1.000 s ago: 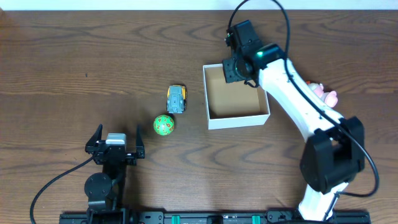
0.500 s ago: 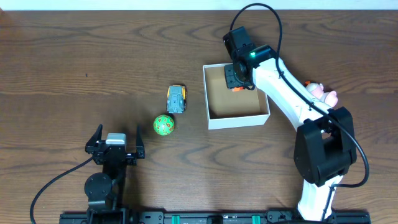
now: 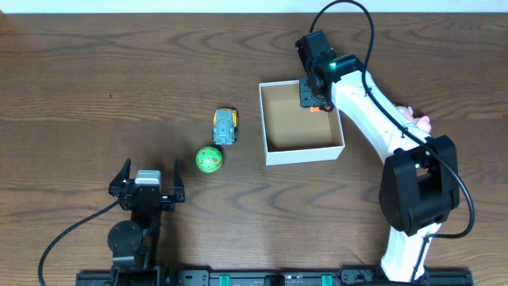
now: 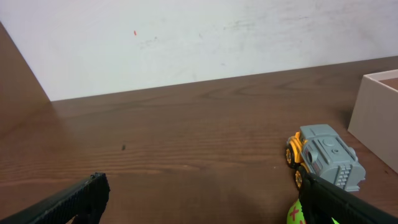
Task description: Pack container
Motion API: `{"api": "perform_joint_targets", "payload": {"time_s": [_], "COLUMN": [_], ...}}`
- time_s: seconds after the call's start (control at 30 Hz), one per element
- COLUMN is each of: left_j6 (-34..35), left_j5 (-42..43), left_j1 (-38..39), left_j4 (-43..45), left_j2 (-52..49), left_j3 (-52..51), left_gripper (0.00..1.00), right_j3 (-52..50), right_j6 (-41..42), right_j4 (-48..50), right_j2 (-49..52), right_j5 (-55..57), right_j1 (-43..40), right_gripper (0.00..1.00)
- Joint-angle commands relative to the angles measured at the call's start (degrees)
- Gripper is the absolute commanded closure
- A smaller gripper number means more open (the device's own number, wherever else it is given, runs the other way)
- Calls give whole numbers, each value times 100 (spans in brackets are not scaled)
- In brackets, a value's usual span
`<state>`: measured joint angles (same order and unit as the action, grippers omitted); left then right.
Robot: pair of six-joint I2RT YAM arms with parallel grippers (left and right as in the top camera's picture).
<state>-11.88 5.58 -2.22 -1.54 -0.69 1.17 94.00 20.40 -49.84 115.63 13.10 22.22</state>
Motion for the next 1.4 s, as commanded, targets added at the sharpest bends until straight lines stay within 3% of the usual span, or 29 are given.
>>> {"api": "perform_joint_targets", "payload": {"time_s": [0.0, 0.4, 0.97, 1.1, 1.23, 1.37], "left_j6": [-31, -31, -31, -31, -31, -31], "left_j5": [44, 46, 44, 44, 46, 44], "left_j1": [-24, -24, -24, -24, -24, -24], "left_j4": [-208, -208, -208, -208, -208, -208], "left_j2": [7, 7, 7, 7, 7, 7], "left_j3": [-90, -90, -90, -90, -90, -90], "left_gripper": [2, 2, 2, 2, 2, 2], "right_j3": [-4, -4, 678, 1060, 1294, 1290], "right_j6": [101, 101, -98, -249, -466, -481], "right_j4": [37, 35, 87, 33, 76, 170], "right_j2": [-17, -20, -24, -24, -24, -22], "right_j5": [37, -4, -221, -337, -1244, -1773], "right_j1": [-50, -46, 393, 579, 793, 1167], "right_gripper": [52, 26, 20, 15, 11, 1]}}
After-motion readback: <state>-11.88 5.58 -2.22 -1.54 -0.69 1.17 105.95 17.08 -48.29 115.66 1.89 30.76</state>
